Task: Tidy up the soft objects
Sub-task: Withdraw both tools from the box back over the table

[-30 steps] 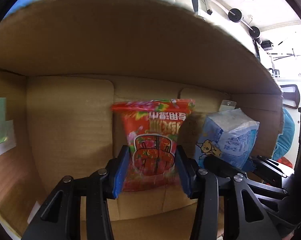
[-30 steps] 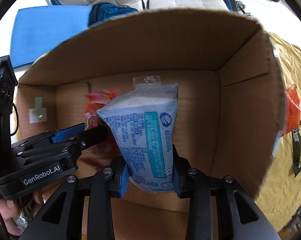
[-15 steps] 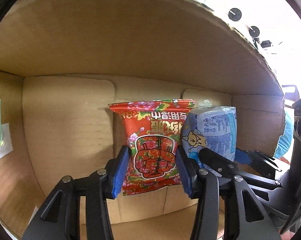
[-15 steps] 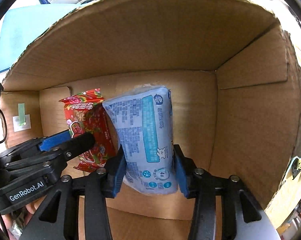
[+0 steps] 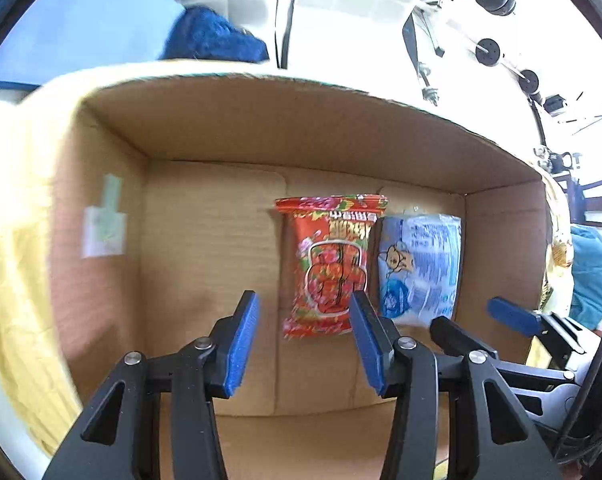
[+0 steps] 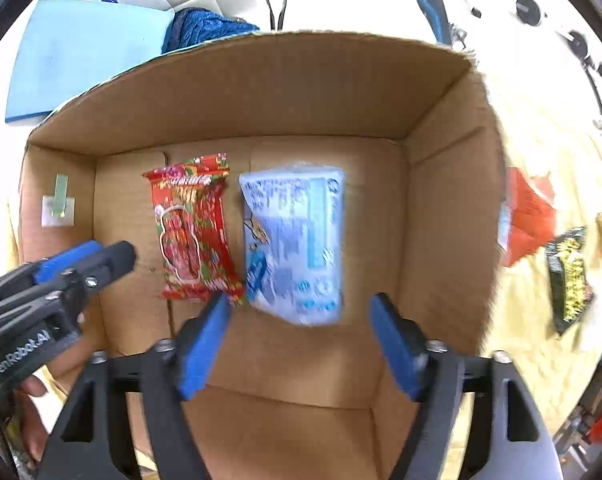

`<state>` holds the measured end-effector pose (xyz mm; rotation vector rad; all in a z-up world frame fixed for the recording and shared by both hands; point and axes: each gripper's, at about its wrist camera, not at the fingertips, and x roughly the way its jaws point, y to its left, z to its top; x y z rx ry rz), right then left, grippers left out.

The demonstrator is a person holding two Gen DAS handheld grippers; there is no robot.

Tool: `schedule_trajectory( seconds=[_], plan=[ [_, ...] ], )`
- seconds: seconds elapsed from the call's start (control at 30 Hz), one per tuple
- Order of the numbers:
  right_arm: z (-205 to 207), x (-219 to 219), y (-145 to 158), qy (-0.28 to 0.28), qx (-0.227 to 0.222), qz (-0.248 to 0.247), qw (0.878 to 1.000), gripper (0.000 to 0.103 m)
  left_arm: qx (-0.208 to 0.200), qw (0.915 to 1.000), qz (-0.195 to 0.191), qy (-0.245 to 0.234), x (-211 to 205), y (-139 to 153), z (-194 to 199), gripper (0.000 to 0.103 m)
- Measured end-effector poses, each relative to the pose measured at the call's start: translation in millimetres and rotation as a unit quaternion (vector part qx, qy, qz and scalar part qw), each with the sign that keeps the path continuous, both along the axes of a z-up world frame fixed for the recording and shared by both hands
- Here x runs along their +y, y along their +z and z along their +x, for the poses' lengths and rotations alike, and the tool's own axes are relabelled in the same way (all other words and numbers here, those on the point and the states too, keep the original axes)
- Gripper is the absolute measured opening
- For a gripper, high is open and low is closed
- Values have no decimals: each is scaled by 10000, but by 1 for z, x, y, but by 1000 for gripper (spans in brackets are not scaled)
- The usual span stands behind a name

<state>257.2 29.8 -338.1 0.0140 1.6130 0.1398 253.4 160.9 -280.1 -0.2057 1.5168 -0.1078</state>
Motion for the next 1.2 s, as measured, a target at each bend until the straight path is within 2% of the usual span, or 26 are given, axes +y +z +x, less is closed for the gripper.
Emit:
schedule_trajectory(
  seconds=[0.1,0.2,0.37,0.43,0.47,0.53,0.6,0.97,1.2],
  plan=[
    [-14,-1,10,64,-119,-87,9999,80,-207,9994,260,-41,3,7,-28,46],
    [-32,-5,21,74,-212,-104,9997,88,-355,9983,467,-26,-1,20,-41,52],
    [-54,-19,47,76,-493,-137,9987,95,-689,9945,792,40,4,37,-49,73],
    [-63,-25,63,43,-582,-93,9983,97,-805,9935,804,89,5,43,-57,80],
    [-67,-25,67,26,-611,-77,9981,98,-860,9930,806,103,10,42,-58,87],
    [-75,-29,79,-3,-728,-40,9973,103,-991,9912,866,116,9,53,-64,91],
    [-84,-32,91,-25,-870,-69,9962,103,-1098,9898,896,123,8,65,-74,97],
    [-121,-43,146,37,-1259,289,9916,103,-1471,9848,894,229,-8,112,-113,97],
    [-133,-89,162,-171,-1308,514,9899,103,-1674,9815,923,121,-51,135,-125,97]
  ],
)
